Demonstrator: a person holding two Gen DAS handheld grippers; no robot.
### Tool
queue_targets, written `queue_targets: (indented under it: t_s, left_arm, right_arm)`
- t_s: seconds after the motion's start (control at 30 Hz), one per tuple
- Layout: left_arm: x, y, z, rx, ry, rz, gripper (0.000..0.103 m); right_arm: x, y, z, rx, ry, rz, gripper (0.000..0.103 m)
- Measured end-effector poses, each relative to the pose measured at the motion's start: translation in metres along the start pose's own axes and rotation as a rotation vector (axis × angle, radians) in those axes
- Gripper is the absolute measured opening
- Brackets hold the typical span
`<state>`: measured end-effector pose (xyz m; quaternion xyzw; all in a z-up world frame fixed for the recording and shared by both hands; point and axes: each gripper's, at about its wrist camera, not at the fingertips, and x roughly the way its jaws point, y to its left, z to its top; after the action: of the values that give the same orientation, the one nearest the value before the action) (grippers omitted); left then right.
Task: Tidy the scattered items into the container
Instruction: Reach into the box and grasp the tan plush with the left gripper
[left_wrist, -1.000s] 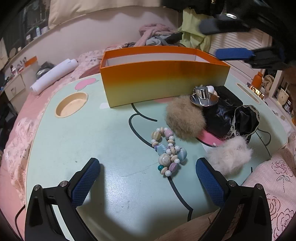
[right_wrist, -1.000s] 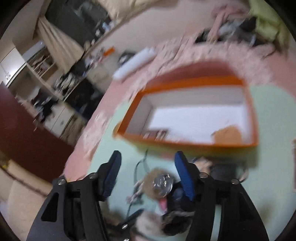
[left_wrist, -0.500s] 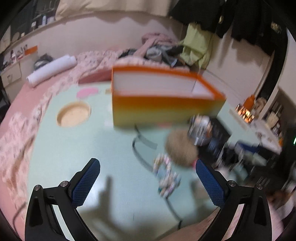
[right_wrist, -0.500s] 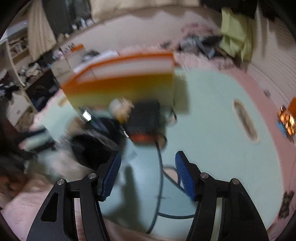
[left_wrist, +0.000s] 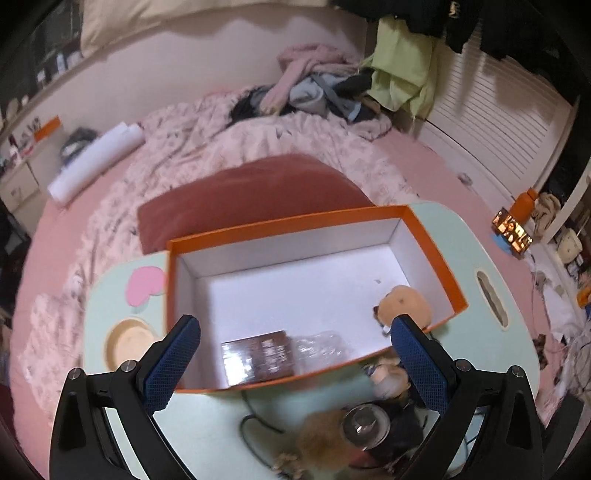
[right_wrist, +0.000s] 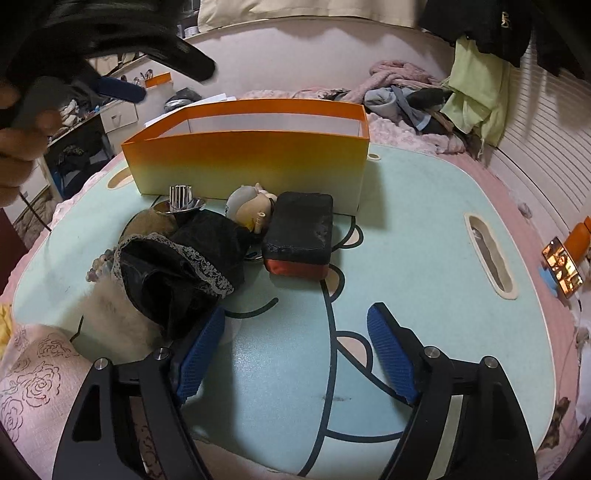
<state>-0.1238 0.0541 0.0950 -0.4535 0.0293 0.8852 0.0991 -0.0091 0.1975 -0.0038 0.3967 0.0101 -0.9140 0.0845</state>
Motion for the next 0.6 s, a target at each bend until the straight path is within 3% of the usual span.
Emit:
queue_targets:
  t_s: [0.4, 0.6]
  left_arm:
    - [0.016, -0.008, -0.002, -0.012, 0.068, -0.015, 0.103]
    - [0.029, -0.015, 0.008, -0.044, 0.146, -0.125, 0.103]
  right_arm:
    - [-0.01, -0.001, -0.001, 0.002, -0.004, 0.0, 0.08]
    - [-0.02, 0.0, -0.005, 0.001, -0.006, -0.003, 0.08]
